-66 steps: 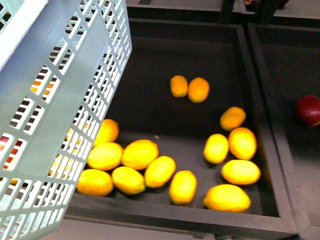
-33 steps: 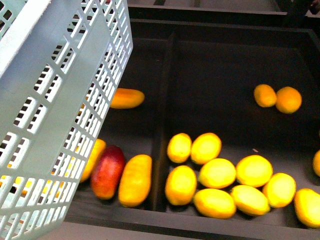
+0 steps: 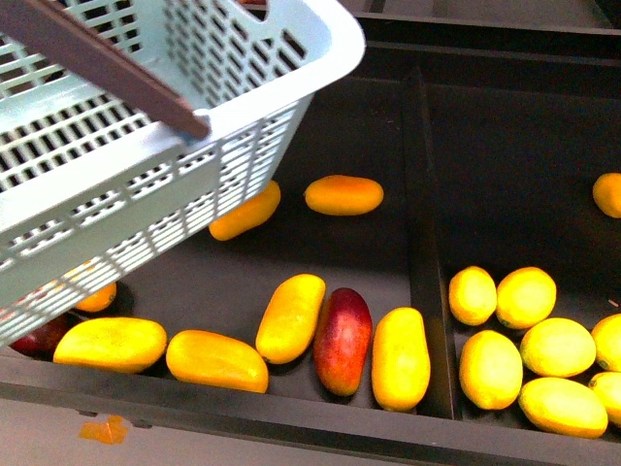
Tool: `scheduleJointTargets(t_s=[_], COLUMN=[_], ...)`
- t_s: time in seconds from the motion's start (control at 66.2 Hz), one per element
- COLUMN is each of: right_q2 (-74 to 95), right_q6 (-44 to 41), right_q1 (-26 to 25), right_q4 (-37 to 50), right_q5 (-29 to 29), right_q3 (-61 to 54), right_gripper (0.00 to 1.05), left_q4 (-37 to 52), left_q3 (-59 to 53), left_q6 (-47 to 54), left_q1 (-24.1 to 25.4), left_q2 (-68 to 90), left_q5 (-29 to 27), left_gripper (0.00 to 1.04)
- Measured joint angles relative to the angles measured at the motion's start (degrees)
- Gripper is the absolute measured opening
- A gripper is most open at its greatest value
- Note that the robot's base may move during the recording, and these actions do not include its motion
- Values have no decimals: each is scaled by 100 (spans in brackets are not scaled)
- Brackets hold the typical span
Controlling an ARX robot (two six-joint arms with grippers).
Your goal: Pick lemon and mango into basket
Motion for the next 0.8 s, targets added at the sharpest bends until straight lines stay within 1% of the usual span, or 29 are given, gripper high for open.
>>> scheduleJointTargets(t_s=[0.091,0.121,0.272,0.408,0.498,0.65,0.68,0.695,0.725,0.74,0.755,0.785,0.801], right_q2=[0,0,0,0,0,0,105,243,564,682,922,1130,1298], right_q6=[0,0,0,0,0,0,162,326,719,780,1064,1226,1447], right_q1=[0,0,0,0,0,0,-46,-125,-304,-376,-529,-684,-859], right_q4=[0,0,0,0,0,0,-199,-553,-1095,-1257,-1534,-1716,-1777], right_q5=[4,7,4,4,4,4,-197,-472,-767,-874,-1108,-1296,-1440], right_q3=[0,0,0,0,0,0,68,210,428,498,632,723,767], right_gripper=[96,96,96,96,96,96,96,96,96,96,96,96,96], left_q4=[358,433,404,387,332,326,326,326,326,326,326,326,326], left_q3=[358,553,1154,1322,1327,1327,1327,1327,1327,1327,1329,1338,1338], left_q6=[-39,-109,-420,-651,-645,-638,-634,-623,-614,-614,-612,-608,-605], left_q1=[-358,-553,-1386,-1915,-2046,-2046,-2037,-2031,-2011,-2006,-2004,-2006,-2006], left_q2=[573,789,1379,1611,1639,1641,1641,1641,1641,1641,1641,1641,1641], left_q5=[103,166,282,317,286,179,144,129,120,118,105,105,107], left_gripper=[14,14,14,14,14,14,14,14,14,14,14,14,14])
